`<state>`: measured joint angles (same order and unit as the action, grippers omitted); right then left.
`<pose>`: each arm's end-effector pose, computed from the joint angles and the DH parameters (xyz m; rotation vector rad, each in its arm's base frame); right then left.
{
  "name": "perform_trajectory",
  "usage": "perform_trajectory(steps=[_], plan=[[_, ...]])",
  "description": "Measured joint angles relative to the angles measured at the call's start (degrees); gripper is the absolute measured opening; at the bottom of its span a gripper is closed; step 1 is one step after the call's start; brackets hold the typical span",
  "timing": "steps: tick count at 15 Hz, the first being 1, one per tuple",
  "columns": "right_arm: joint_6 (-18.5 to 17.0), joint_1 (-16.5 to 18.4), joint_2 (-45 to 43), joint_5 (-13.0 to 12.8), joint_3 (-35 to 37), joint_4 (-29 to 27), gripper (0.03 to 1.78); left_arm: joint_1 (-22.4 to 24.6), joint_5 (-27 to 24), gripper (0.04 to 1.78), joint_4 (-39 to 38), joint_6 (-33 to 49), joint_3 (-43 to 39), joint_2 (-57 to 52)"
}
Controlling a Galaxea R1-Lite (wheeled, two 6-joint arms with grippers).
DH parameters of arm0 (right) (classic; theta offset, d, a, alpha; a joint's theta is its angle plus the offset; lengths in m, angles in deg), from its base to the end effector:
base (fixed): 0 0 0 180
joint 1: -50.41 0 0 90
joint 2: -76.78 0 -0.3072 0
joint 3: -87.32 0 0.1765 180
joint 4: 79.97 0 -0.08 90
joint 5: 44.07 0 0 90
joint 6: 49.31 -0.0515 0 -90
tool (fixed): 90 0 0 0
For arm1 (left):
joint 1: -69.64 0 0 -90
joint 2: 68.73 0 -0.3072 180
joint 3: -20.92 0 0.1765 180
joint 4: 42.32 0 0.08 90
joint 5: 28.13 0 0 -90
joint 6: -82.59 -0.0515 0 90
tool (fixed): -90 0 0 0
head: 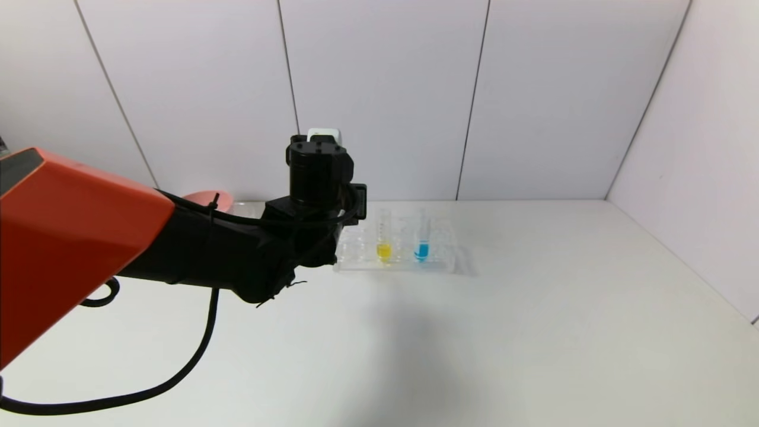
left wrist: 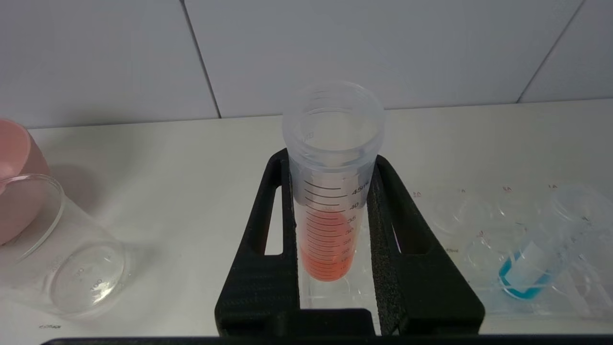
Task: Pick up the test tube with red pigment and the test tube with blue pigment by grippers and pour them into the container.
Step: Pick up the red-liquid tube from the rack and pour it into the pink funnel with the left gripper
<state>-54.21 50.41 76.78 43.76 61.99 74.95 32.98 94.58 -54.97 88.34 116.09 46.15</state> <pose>-0.0162 -0.0020 0.0761 0.0856 -0.0060 -0.0377 0.3518 -0.2271 0.2040 -0.0301 0.1047 -0.0637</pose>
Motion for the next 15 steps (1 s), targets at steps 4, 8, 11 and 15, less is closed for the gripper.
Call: perform_trajectory(steps=[4, 8, 11, 15], plan=[[0.0, 0.0, 0.0, 0.0, 0.0, 0.0, 1.77, 4.7, -13.2, 0.44, 2.4, -0.4, -11.0, -9.5], [0.0, 0.0, 0.0, 0.0, 0.0, 0.0, 1.77, 18.7, -33.8, 0.44, 3.9, -4.3, -20.0, -19.2], [0.0, 0.0, 0.0, 0.0, 0.0, 0.0, 1.77, 33.3, -52.3, 0.44, 5.1, -8.2, -23.0, -23.2], [0.0, 0.0, 0.0, 0.0, 0.0, 0.0, 1.77, 50.3, -78.3, 0.44, 5.8, -12.8, -22.4, -23.5]])
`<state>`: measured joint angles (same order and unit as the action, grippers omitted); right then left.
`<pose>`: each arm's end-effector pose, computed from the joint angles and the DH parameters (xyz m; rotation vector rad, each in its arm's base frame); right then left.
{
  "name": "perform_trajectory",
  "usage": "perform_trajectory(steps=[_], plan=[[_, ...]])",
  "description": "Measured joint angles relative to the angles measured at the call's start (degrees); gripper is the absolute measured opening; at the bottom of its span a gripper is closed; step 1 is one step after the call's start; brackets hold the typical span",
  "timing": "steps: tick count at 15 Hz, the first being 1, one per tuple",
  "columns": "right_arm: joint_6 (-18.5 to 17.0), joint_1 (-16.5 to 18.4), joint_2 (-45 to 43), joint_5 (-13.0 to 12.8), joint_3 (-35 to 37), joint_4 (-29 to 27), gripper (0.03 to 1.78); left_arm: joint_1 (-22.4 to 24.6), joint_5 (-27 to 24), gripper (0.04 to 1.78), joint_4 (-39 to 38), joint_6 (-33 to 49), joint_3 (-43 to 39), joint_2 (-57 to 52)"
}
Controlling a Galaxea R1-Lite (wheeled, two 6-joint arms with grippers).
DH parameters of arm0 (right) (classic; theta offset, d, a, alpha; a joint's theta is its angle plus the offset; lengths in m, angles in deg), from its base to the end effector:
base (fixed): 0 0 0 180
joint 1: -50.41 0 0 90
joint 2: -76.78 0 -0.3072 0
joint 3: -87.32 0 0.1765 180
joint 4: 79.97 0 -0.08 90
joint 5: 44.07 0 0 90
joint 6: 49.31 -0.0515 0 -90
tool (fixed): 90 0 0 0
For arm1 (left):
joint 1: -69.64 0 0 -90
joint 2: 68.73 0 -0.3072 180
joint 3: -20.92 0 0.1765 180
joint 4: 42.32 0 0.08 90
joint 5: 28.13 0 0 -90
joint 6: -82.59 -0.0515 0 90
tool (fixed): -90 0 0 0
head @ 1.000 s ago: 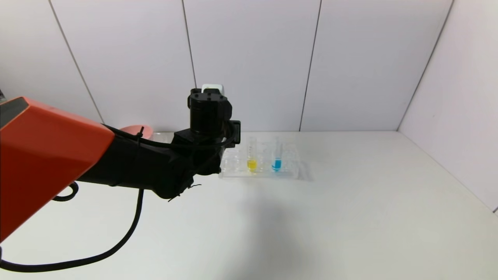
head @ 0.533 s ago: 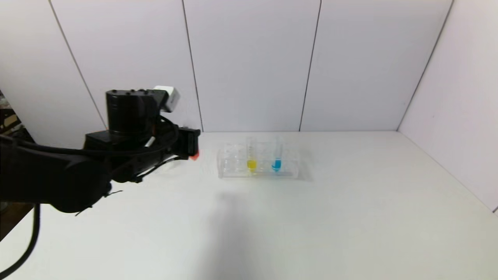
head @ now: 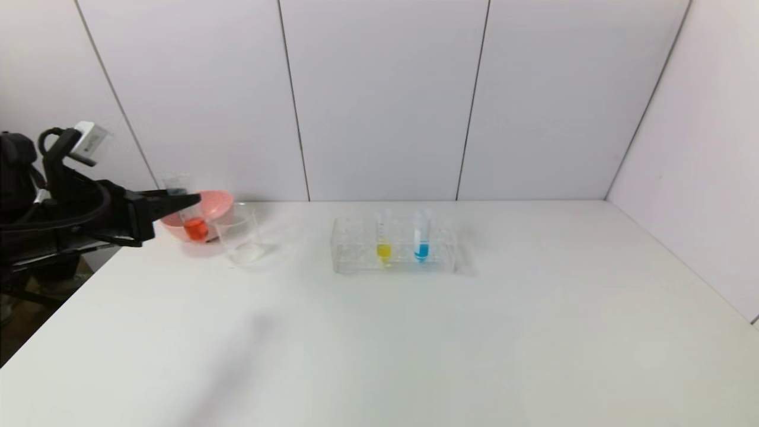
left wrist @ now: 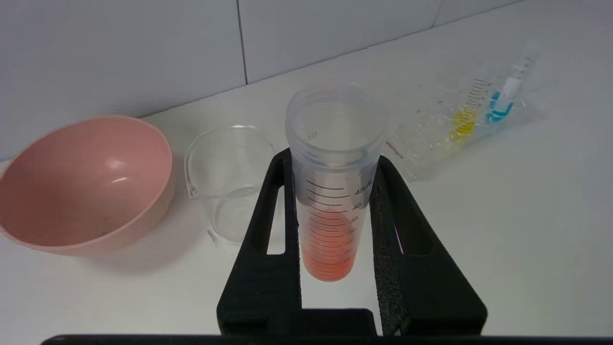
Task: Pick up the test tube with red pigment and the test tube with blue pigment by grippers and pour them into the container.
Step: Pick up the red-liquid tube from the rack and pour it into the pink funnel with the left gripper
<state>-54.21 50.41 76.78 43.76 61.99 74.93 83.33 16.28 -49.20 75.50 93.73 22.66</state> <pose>-0.0162 -0.0020 0.0760 0.0856 -0.0056 -0.0377 0.2889 0.0325 0.2273 0.0179 0.1451 -0.5646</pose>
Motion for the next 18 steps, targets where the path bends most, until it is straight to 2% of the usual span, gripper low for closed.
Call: perform_trajectory(steps=[2, 3, 5, 8, 11, 13, 18], plan=[[0.0, 0.0, 0.0, 0.0, 0.0, 0.0, 1.77, 5.2, -10.3, 0.44, 0.1, -3.8, 2.8, 2.3], [0.0, 0.0, 0.0, 0.0, 0.0, 0.0, 1.77, 6.7, -13.7, 0.44, 0.1, -4.9, 4.7, 3.8], [0.0, 0.0, 0.0, 0.0, 0.0, 0.0, 1.77, 8.2, -16.0, 0.44, 0.1, -5.5, 7.9, 6.9], [0.0, 0.0, 0.0, 0.0, 0.0, 0.0, 1.77, 8.3, -16.0, 0.44, 3.1, -7.1, 13.4, 11.1], [0.0, 0.0, 0.0, 0.0, 0.0, 0.0, 1.77, 7.1, -12.6, 0.44, 14.8, -12.5, 22.0, 14.0], [0.0, 0.0, 0.0, 0.0, 0.0, 0.0, 1.77, 5.3, -7.6, 0.44, 26.2, -17.8, 29.7, 15.8], [0.0, 0.0, 0.0, 0.0, 0.0, 0.0, 1.77, 0.0, 5.9, 0.44, 54.9, -25.1, 52.8, 22.0]])
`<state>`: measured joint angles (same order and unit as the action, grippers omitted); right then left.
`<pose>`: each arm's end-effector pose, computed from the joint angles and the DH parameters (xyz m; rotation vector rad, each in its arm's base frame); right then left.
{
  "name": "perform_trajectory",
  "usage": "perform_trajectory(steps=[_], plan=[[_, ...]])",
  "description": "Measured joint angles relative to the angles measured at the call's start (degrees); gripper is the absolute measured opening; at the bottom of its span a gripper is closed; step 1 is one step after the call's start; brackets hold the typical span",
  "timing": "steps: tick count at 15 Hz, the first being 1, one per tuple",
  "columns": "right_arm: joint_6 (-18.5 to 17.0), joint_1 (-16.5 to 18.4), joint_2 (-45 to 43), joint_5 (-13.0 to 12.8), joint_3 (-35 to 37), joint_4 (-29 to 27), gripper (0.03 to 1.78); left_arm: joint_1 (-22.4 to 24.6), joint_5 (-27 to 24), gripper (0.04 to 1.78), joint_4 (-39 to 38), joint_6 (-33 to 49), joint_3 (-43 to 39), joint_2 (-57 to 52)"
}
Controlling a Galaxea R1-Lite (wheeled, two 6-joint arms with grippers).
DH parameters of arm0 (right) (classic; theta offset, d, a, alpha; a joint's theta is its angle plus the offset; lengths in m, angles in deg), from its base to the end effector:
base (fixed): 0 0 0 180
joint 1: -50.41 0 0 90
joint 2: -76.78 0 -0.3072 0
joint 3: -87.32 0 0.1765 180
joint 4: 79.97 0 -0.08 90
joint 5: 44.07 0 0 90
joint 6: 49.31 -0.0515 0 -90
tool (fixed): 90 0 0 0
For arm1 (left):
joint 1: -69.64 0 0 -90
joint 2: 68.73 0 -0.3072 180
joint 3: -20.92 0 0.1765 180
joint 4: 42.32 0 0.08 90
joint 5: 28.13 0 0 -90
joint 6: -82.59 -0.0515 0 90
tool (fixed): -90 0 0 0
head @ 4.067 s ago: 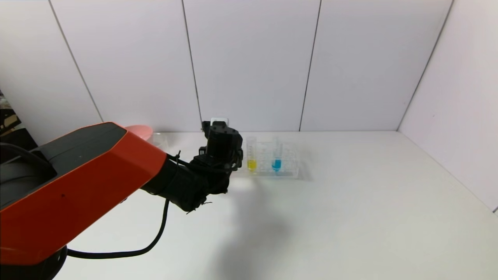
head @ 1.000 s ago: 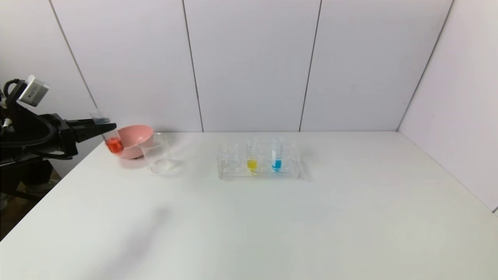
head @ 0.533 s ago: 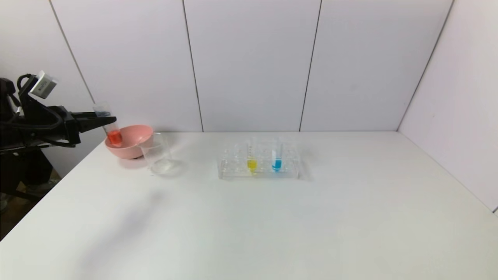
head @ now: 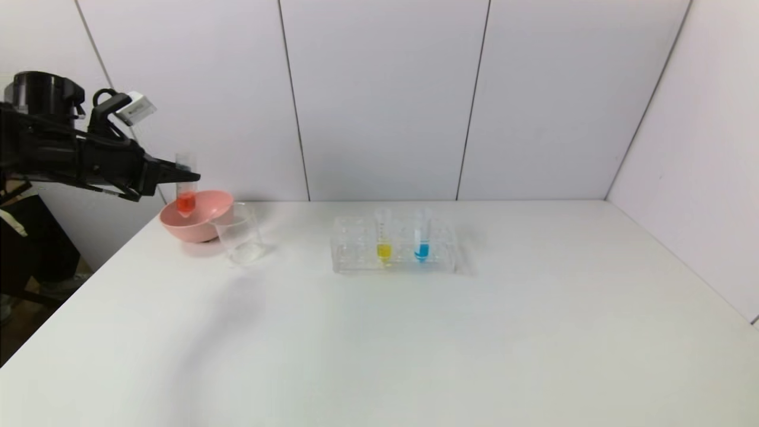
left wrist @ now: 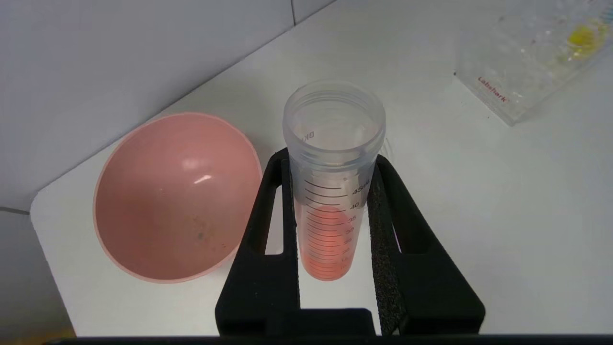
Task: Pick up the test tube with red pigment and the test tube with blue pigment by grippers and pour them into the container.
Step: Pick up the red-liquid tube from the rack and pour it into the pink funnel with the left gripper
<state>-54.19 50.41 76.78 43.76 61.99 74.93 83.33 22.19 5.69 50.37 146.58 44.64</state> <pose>-0.0162 -0.0020 0.0760 0.0852 -0.0056 -0.0377 0.3881 0.0607 0.2497 0.2561 0.4177 -0.5770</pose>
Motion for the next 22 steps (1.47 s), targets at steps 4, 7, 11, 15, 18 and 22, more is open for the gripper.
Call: perform_trajectory(steps=[4, 7, 11, 15, 18, 22], plan=[[0.0, 0.0, 0.0, 0.0, 0.0, 0.0, 1.77, -4.4, 11.7, 0.44, 17.2, -7.4, 12.5, 5.6], [0.0, 0.0, 0.0, 0.0, 0.0, 0.0, 1.77, -5.7, 16.7, 0.44, 20.8, -15.6, 13.9, 7.6], [0.0, 0.0, 0.0, 0.0, 0.0, 0.0, 1.77, -6.1, 19.7, 0.44, 23.5, -23.4, 14.4, 7.5], [0.0, 0.0, 0.0, 0.0, 0.0, 0.0, 1.77, -7.9, 25.6, 0.44, 23.2, -25.5, 14.7, 7.3], [0.0, 0.0, 0.0, 0.0, 0.0, 0.0, 1.77, -9.5, 31.4, 0.44, 22.9, -26.3, 14.8, 7.4], [0.0, 0.0, 0.0, 0.0, 0.0, 0.0, 1.77, -11.6, 39.7, 0.44, 21.9, -27.6, 14.9, 7.7]])
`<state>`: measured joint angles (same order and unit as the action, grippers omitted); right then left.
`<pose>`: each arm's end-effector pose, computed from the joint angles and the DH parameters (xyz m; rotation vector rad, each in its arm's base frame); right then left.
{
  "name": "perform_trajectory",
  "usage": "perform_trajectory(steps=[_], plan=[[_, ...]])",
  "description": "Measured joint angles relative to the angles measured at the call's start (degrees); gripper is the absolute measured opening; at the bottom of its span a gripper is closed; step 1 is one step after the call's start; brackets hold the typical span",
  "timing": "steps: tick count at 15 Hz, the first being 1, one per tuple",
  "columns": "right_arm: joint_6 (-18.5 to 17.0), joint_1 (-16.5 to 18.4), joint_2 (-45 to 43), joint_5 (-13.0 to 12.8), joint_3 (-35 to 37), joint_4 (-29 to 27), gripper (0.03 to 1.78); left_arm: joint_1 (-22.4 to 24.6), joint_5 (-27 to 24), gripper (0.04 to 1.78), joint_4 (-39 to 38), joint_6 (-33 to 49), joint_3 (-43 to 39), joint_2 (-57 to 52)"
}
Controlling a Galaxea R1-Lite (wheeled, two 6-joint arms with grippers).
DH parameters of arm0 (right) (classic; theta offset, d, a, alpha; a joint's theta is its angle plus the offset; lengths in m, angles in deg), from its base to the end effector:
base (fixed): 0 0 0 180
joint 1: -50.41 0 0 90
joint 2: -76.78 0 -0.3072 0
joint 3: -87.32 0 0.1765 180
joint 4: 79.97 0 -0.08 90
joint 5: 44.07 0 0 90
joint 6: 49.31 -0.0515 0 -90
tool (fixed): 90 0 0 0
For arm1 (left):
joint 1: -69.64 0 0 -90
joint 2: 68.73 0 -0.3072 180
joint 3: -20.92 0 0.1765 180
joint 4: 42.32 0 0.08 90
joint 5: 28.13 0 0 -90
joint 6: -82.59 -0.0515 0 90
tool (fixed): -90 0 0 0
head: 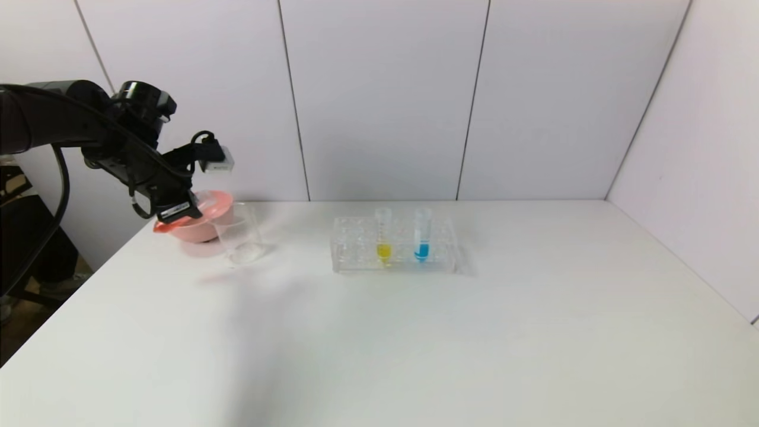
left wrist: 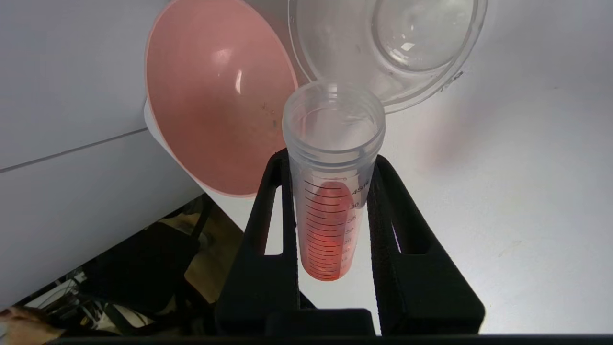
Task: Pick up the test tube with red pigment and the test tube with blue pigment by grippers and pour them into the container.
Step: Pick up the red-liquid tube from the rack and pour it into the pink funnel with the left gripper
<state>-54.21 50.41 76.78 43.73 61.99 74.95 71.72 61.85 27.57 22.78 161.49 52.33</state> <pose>-0.0162 -0.0020 0.0761 0.0856 -0.0060 -0.0382 0.4084 0.0148 0.2208 0.9572 0.8122 -0.4267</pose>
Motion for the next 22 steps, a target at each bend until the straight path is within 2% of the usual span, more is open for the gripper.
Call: perform_trajectory(steps=[3, 13, 16, 22], plan=[[0.0, 0.0, 0.0, 0.0, 0.0, 0.0, 1.77, -1.0, 0.6, 0.44, 0.2, -1.1, 0.0, 0.0], [0.0, 0.0, 0.0, 0.0, 0.0, 0.0, 1.77, -4.7, 10.5, 0.44, 1.8, -3.4, 0.0, 0.2], [0.0, 0.0, 0.0, 0.0, 0.0, 0.0, 1.77, -5.6, 15.1, 0.44, 2.5, -4.3, 0.0, 0.3], [0.0, 0.0, 0.0, 0.0, 0.0, 0.0, 1.77, -6.3, 18.5, 0.44, 2.3, -5.1, 0.1, 0.6]])
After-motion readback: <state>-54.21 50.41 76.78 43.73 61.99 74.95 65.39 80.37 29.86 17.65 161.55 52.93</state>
